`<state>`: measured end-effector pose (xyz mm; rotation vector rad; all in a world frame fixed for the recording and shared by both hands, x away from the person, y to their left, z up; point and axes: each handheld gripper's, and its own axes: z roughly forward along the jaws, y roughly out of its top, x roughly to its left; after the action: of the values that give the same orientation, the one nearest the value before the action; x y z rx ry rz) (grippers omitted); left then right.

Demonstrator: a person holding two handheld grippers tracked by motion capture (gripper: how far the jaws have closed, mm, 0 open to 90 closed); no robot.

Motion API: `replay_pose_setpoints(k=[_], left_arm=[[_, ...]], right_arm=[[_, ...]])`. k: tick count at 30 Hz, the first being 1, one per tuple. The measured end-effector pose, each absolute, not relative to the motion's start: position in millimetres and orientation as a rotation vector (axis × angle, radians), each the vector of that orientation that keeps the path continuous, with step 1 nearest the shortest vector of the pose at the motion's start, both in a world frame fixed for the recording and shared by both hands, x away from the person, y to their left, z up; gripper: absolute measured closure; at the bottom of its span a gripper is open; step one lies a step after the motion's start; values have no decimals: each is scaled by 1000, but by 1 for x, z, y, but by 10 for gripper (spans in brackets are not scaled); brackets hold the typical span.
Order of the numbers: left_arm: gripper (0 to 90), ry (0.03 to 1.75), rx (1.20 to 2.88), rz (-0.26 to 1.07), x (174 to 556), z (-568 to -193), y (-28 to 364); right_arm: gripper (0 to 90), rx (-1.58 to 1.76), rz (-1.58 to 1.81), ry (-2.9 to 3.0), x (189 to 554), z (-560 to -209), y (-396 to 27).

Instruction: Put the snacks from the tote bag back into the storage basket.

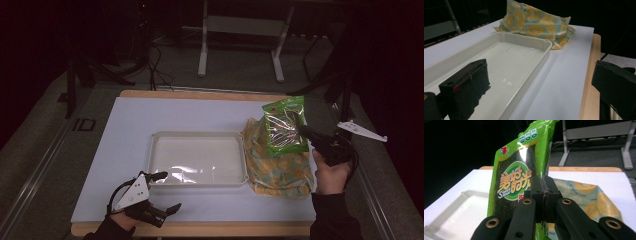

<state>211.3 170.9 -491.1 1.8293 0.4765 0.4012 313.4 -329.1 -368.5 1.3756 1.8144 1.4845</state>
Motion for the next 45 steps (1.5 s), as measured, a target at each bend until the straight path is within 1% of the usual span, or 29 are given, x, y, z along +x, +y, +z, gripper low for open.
replay_pose_setpoints(k=[13,33,38,45], left_arm=[[16,475,1831,397,211,-491,170],[16,467,1830,399,210,-490,171],[17,467,1828,395,210,-490,170],[16,464,1827,396,210,-490,170]], right_arm=[[892,1358,1519,1854,317,-372,-298],[892,1343,1555,1931,324,-396,-243],[892,1356,1576,1940,325,-404,-232],[892,1363,1596,1949,324,-424,-213]])
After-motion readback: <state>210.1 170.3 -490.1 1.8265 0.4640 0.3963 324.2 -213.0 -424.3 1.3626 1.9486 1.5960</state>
